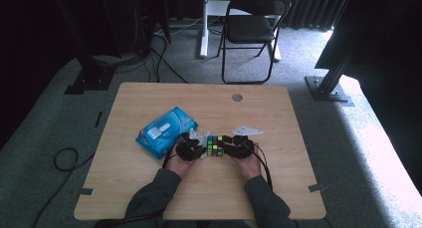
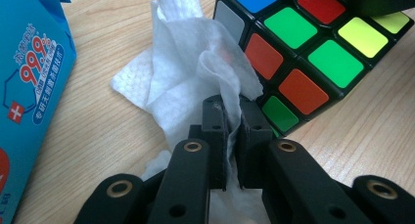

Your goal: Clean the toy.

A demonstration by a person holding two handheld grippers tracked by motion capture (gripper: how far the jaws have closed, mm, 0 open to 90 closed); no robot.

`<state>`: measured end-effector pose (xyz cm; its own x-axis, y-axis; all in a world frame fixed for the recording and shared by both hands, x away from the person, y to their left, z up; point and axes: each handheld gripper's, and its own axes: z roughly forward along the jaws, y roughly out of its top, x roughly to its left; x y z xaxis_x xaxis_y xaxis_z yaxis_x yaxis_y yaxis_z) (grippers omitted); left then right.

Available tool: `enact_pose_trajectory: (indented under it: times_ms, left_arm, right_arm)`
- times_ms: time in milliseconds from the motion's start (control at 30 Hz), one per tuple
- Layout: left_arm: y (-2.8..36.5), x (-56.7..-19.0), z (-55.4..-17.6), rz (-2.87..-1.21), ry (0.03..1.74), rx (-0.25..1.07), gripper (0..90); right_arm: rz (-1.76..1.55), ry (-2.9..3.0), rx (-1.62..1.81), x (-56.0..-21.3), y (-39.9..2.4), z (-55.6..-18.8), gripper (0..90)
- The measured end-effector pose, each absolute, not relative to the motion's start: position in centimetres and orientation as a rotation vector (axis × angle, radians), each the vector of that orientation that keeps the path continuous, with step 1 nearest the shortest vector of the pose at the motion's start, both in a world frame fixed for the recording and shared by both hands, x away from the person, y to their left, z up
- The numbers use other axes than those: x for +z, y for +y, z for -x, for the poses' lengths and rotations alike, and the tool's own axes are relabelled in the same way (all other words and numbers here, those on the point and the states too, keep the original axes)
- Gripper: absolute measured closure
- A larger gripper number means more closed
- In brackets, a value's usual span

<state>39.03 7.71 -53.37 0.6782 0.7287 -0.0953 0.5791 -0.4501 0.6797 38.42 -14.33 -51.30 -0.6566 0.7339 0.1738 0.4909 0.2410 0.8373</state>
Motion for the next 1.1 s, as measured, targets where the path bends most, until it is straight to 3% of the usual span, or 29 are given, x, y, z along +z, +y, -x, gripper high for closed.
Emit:
enact_pose_trajectory:
  times_ms: [600, 1100]
  left_arm:
    - [9.4, -49.4, -37.4, -2.051, 0.952, 0.286, 85.3]
    - [8.5, -51.2, -37.8, -2.073, 0.976, 0.239, 85.2]
  right_arm:
    - [-1.145, 2.259, 1.376, -51.3, -14.3, -38.4, 63.2]
    - [-1.150, 2.258, 1.377, -51.3, -14.3, -38.4, 63.2]
